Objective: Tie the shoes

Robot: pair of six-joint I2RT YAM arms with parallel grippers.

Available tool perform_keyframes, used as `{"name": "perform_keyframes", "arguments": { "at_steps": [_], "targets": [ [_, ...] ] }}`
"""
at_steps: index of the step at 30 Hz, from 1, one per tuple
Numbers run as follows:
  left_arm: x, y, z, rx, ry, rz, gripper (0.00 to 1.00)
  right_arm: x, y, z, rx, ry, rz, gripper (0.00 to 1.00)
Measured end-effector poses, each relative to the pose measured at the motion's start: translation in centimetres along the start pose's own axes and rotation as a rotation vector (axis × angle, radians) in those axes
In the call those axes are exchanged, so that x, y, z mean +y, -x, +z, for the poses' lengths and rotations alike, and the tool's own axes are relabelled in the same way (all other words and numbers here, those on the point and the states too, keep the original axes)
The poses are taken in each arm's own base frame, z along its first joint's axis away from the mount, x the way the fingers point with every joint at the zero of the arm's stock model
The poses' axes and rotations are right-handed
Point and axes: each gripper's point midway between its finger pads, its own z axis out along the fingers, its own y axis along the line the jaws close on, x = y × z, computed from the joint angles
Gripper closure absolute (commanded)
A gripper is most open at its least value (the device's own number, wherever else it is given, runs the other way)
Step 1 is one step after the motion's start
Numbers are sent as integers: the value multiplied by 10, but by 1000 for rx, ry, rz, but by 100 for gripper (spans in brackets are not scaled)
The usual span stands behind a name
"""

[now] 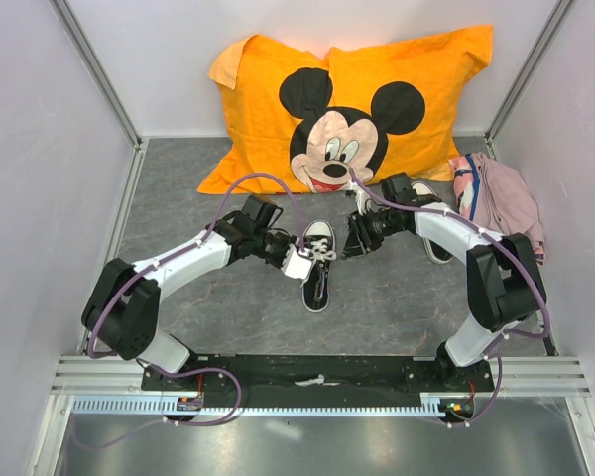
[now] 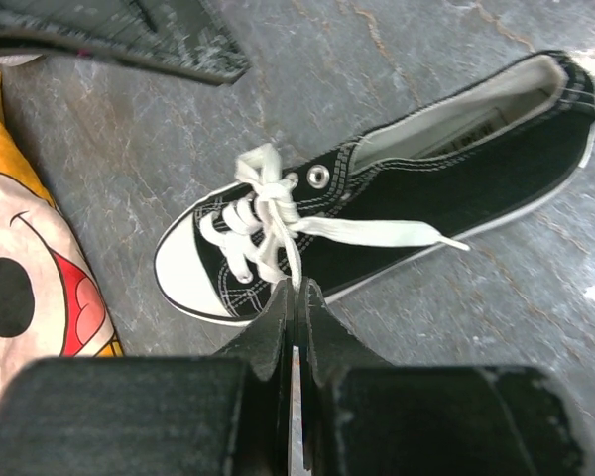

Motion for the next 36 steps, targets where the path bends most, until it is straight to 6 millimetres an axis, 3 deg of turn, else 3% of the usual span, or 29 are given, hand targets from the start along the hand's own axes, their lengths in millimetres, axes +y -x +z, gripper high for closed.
{"name": "perform_keyframes", "arguments": {
  "at_steps": [19, 28, 36],
  "targets": [
    [-29, -5, -9, 19, -50, 3, 98, 1, 33, 23, -42, 71, -308, 52],
    [-39, -12, -15, 35, -66, -14, 98, 14, 33, 35, -22, 104, -477, 57],
    [-50, -19, -18, 47, -87, -18, 98, 8, 34, 40, -14, 103, -504, 60]
  ]
}}
